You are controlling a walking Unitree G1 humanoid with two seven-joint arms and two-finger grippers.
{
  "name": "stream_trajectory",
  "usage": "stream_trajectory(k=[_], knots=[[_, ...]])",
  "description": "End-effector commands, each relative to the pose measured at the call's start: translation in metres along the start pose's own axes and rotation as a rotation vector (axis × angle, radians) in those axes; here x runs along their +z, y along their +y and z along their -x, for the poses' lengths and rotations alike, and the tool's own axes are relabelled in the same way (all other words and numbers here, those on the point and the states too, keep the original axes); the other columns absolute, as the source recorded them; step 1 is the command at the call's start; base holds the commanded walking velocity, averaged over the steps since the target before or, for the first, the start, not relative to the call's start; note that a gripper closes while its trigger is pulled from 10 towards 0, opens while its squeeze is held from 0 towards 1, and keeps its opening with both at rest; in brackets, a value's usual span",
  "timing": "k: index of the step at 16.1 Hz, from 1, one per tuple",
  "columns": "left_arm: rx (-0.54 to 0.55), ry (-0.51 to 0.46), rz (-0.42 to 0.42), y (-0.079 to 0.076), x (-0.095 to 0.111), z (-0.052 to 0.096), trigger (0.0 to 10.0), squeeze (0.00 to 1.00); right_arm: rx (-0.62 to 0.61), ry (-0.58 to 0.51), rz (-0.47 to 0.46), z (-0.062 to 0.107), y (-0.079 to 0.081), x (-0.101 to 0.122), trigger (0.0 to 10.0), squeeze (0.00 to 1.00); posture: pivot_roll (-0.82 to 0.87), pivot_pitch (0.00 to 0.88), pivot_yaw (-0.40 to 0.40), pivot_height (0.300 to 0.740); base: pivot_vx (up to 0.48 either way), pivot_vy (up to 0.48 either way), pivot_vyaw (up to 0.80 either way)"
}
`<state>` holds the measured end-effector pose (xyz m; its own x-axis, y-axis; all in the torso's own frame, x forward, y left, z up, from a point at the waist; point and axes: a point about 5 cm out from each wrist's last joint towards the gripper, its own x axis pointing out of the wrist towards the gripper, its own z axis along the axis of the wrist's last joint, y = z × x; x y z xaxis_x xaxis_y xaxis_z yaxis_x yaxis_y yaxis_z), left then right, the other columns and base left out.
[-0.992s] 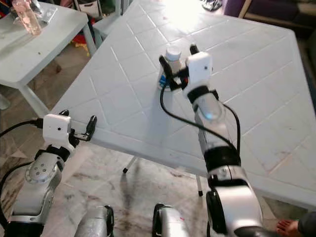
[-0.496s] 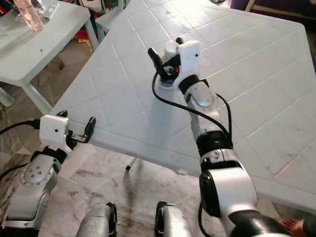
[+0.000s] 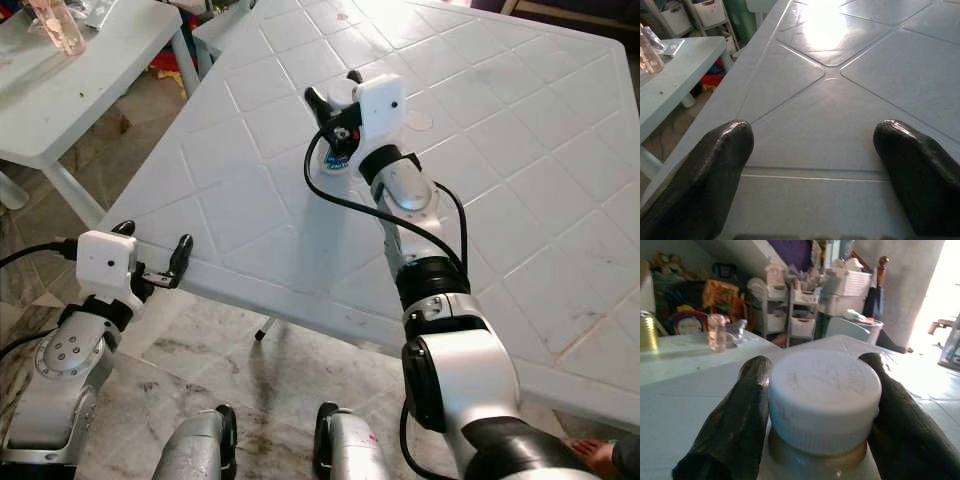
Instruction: Restocking fridge
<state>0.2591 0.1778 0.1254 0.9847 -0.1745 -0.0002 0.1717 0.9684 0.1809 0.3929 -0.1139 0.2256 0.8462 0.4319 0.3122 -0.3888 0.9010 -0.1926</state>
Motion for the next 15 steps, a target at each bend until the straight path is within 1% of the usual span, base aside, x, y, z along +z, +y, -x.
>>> stream_trajectory(k=[1,3,5,6,7,8,9,10,11,12,13,14,15], knots=[[-0.021,0.071,0.011,-0.006,-0.013,0.004,10.0,0.00,-0.001,0.027,0.012,0.001,-0.002,-0.004,0.2,0.00,0.24,0.254,-0.031,0.740,0.000,0.000,0.00],[-0.022,0.072,0.010,-0.007,-0.013,0.003,10.0,0.00,-0.004,0.026,0.020,0.003,-0.006,-0.004,0.3,0.00,0.24,0.254,-0.034,0.740,0.000,0.000,0.00],[0.002,0.077,0.002,-0.003,-0.013,0.001,10.0,0.00,-0.002,0.030,0.030,0.002,-0.007,-0.003,0.3,0.00,0.24,0.251,-0.039,0.740,0.000,0.000,0.00],[0.016,0.084,-0.001,0.000,-0.014,0.000,10.0,0.00,0.012,0.028,0.035,0.001,-0.005,-0.002,0.3,0.00,0.24,0.254,-0.041,0.740,0.000,0.000,0.00],[0.033,0.096,-0.008,0.005,-0.016,0.001,10.0,0.00,0.046,0.023,0.014,0.002,0.000,-0.003,0.0,0.00,0.23,0.257,-0.044,0.740,0.000,0.000,0.00],[0.046,0.100,-0.002,0.007,-0.018,0.002,10.0,0.00,0.067,0.033,-0.007,0.004,0.002,-0.005,0.0,0.00,0.21,0.248,-0.053,0.740,0.000,0.000,0.00],[0.054,0.105,-0.002,0.007,-0.020,0.002,10.0,0.00,0.086,0.042,-0.028,0.007,0.004,-0.009,2.1,0.00,0.20,0.244,-0.057,0.740,0.000,0.000,0.00],[0.079,0.118,0.003,0.008,-0.024,0.002,10.0,0.00,0.132,0.049,-0.064,0.014,0.010,-0.014,9.7,0.00,0.20,0.233,-0.061,0.740,0.000,0.000,0.00],[0.110,0.118,0.016,0.006,-0.024,0.000,10.0,0.00,0.169,0.047,-0.102,0.025,0.018,-0.018,10.0,0.00,0.18,0.216,-0.068,0.740,0.000,0.000,0.00],[0.123,0.111,0.028,0.006,-0.024,-0.002,10.0,0.00,0.187,0.049,-0.121,0.034,0.023,-0.019,10.0,0.00,0.18,0.208,-0.075,0.740,0.000,0.000,0.00],[0.146,0.101,0.034,0.007,-0.023,-0.004,10.0,0.00,0.182,0.028,-0.120,0.045,0.026,-0.018,10.0,0.00,0.17,0.191,-0.088,0.740,0.000,0.000,0.00],[0.166,0.100,0.044,0.008,-0.023,-0.006,10.0,0.00,0.154,0.009,-0.146,0.051,0.028,-0.015,10.0,0.00,0.16,0.174,-0.104,0.740,0.000,0.000,0.48],[0.182,0.101,0.048,0.009,-0.024,-0.007,10.0,0.00,0.142,-0.003,-0.143,0.055,0.028,-0.014,10.0,0.00,0.17,0.168,-0.111,0.740,0.000,0.000,0.79]])
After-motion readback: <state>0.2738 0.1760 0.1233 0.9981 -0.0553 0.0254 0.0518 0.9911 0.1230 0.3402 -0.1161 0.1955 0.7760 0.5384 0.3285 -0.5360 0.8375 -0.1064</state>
